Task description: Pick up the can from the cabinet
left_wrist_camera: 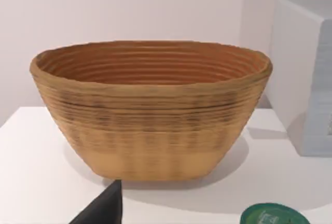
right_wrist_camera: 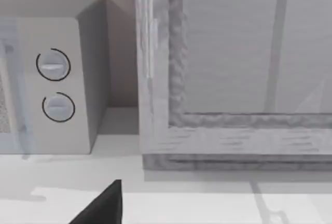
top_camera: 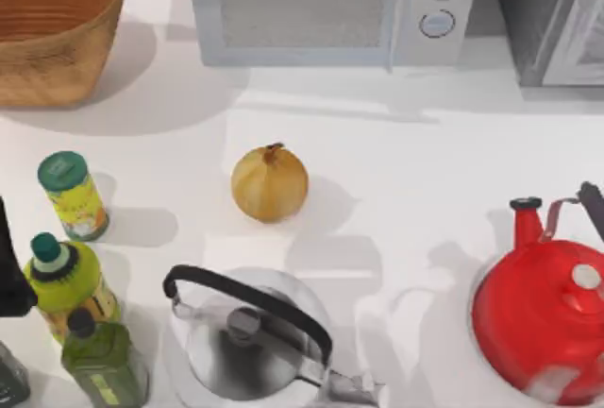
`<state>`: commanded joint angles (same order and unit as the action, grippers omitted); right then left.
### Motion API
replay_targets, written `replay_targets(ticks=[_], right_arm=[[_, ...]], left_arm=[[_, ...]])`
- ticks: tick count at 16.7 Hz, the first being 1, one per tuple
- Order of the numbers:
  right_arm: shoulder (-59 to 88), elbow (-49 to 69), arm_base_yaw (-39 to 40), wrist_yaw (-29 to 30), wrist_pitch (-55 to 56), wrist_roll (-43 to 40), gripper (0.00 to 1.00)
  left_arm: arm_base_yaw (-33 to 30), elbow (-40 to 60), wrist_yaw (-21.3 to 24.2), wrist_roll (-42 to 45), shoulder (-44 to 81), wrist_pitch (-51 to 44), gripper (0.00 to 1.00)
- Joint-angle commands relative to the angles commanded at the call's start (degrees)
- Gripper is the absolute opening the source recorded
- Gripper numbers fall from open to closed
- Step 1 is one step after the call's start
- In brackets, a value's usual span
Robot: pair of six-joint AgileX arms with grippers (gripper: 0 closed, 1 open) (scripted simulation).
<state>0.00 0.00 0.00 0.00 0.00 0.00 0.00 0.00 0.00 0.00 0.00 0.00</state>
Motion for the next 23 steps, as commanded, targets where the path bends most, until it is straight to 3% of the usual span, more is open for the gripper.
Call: replay_targets(ticks=[5, 9, 23], right_arm=[[2.36, 2.66, 0.06, 0.66, -0.79, -0.06, 1.00], [10.27, 12.54, 0.95, 2.44, -3.19, -0.05, 1.00], [57.80, 76.93, 8.10, 9.57, -17.59, 0.81, 1.00]], left_arm=[[0.00, 0.00, 0.00, 0.00, 0.00, 0.00, 1.00], [0.00, 0.00, 0.00, 0.00, 0.00, 0.00, 1.00], [0.00, 0.00, 0.00, 0.00, 0.00, 0.00, 1.00]])
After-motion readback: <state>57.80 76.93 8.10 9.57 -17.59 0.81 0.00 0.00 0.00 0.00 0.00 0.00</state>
